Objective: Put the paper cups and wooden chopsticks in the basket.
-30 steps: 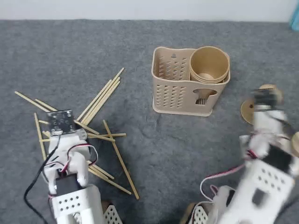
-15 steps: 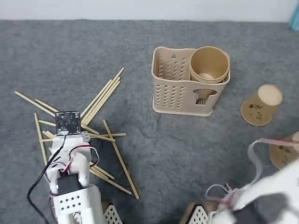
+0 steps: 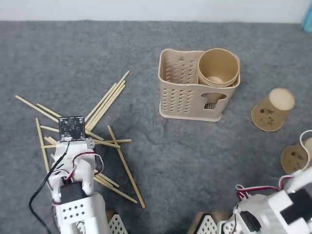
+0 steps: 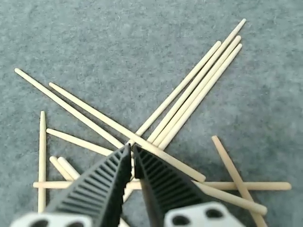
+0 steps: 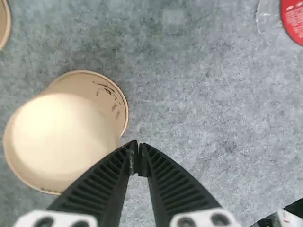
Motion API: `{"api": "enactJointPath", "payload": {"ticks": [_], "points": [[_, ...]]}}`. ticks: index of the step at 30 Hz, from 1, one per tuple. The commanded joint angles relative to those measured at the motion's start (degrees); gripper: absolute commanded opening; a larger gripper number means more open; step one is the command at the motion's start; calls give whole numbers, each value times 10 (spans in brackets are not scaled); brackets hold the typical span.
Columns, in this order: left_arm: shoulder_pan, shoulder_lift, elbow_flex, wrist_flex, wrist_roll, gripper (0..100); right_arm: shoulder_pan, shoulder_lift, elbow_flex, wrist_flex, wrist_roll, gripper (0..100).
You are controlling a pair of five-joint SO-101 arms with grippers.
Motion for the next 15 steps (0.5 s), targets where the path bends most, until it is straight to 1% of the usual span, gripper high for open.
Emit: {"api": "enactJointPath", "payload": {"ticks": [1,10,15], "points": [[4,-8,-2,3,-5,16,3,-12,-37,-10,25,6],[5,-8,-2,1,-5,16,-10,-130,-36,34,25,6],[5,-8,-2,1,-5,16,-30,-143,-14,26,25,6]]}}
